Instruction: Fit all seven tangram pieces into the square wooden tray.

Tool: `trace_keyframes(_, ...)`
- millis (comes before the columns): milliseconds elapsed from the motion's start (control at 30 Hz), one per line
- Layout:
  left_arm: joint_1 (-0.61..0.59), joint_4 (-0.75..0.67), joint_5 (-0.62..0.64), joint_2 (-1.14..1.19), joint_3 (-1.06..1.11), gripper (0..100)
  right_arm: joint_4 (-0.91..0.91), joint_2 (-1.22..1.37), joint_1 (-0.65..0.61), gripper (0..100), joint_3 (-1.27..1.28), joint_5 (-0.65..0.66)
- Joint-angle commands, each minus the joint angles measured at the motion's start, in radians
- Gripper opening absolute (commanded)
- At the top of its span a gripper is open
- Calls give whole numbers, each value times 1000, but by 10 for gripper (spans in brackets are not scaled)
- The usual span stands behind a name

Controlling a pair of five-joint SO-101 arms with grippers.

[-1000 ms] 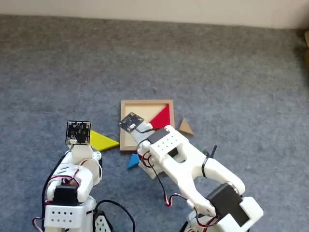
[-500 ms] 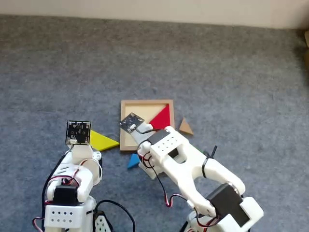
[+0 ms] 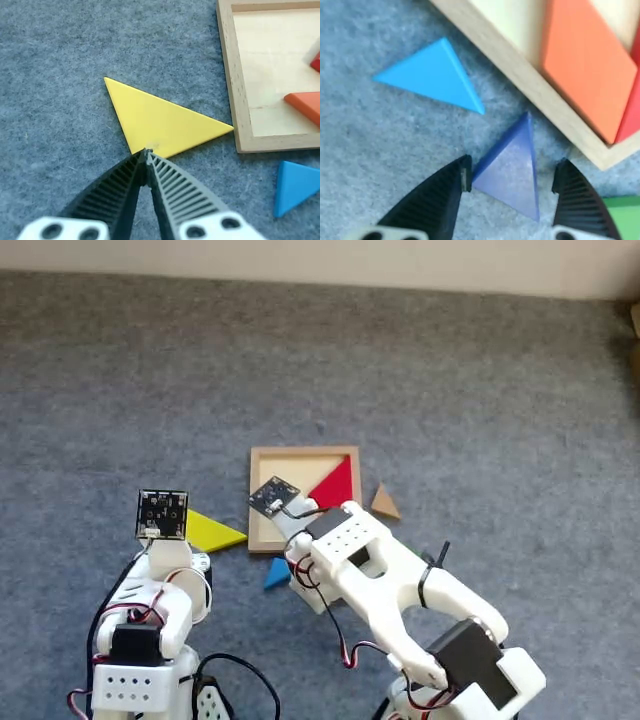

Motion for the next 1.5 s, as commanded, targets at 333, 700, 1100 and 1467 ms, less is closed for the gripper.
trace_keyframes(333,8,2,-8,-24,22,10,53,-7,13,253,1,57)
trace_keyframes(700,8,2,-8,-24,22,10,53,-5,16,241,4,120)
trace_keyframes(1100,8,2,-8,-24,22,10,96,-19,18,140,-5,120)
trace_keyframes(1467,8,2,-8,-24,22,10,229,-21,13,138,-97,114)
